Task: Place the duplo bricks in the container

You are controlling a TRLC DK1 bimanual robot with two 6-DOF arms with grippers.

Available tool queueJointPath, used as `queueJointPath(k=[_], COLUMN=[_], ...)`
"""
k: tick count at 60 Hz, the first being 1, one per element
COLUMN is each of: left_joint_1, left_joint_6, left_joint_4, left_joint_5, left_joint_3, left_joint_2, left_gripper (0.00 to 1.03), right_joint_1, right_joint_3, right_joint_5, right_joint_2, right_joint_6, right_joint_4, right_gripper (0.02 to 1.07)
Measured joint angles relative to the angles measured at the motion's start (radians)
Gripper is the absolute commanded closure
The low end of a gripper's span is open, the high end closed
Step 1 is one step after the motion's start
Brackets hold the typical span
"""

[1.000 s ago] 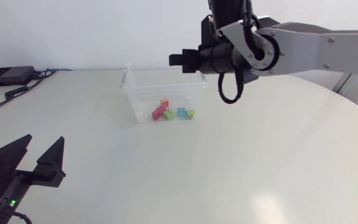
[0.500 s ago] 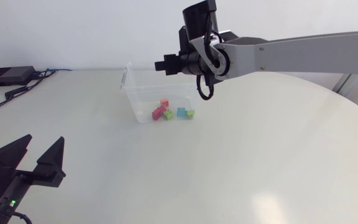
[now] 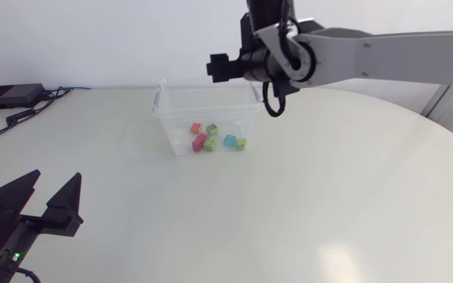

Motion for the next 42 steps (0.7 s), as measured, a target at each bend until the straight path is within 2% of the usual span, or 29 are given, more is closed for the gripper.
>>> queueJointPath(k=[19, 42], left_joint_1=[0.000, 0.000], left_joint_6=[0.000, 0.000], left_joint_4=[0.000, 0.000], left_joint_5=[0.000, 0.000], left_joint_3=[0.000, 0.000], left_joint_2=[0.000, 0.000], left_gripper=[0.04, 0.04], right_joint_1=[0.000, 0.001], right_joint_3=[-0.197, -0.612], right_joint_5=[0.017, 0.043], right_joint_2=[-0.329, -0.822], right_joint_6=[-0.025, -0.110], right_joint_4=[0.000, 0.021], right_gripper=[0.06, 0.06])
